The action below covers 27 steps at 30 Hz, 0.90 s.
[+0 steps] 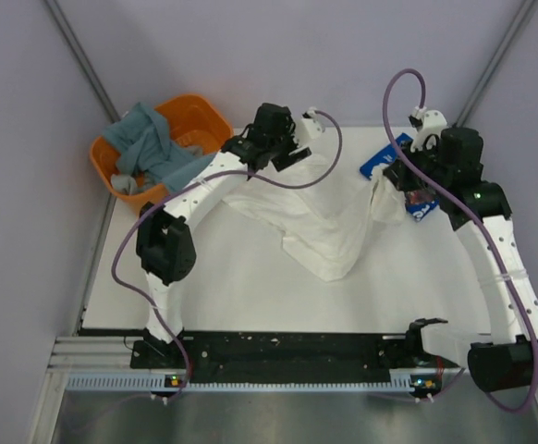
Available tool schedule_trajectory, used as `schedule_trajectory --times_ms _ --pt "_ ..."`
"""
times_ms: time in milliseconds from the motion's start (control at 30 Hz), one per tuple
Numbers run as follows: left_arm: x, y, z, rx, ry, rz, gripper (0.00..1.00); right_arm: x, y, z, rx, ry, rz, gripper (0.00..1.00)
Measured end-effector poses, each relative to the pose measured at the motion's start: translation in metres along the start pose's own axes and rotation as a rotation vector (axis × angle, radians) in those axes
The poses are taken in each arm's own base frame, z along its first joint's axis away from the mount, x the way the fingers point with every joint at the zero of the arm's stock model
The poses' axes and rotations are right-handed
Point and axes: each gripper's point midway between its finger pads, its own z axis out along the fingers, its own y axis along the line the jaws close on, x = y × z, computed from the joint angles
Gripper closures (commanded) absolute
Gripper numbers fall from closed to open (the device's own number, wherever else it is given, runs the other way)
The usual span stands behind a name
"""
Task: Fold and stack the t-shirts
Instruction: Flatten out the tshirt
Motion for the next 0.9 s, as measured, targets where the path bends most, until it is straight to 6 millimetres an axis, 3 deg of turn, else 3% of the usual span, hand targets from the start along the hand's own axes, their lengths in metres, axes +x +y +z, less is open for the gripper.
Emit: schedule_trajectory --times_ms 100,167,267,367,533,633,733,900 --pt "-0.009 -0.045 -0.035 0.131 -0.012 0.056 0.31 0.004 -0.011 0.017 0.041 0.016 0.023 1.00" --pt "-0.021 -0.079 -0.069 0.254 -0.057 0.090 0.33 0.010 -0.017 0.027 0.059 0.030 0.031 1.00" --pt "-0.029 -0.134 -0.118 0.435 -0.134 0.137 0.32 0.024 -0.023 0.037 0.077 0.062 0.044 1.00" --pt "-0.011 -0.192 -0.150 0.607 -0.143 0.166 0.26 0.035 -0.028 0.043 0.093 0.082 0.050 1.00" --pt "0.053 -0.288 -0.150 0.824 -0.010 0.174 0.19 0.043 -0.031 0.046 0.103 0.091 0.054 1.00" --pt "0.076 -0.329 -0.148 0.908 0.048 0.182 0.19 0.045 -0.033 0.047 0.107 0.094 0.055 1.00" --pt "0.074 -0.346 -0.143 0.921 0.028 0.190 0.20 0.049 -0.034 0.048 0.108 0.102 0.058 1.00" --pt "0.068 -0.351 -0.120 0.862 -0.008 0.190 0.32 0.055 -0.036 0.049 0.112 0.115 0.063 1.00"
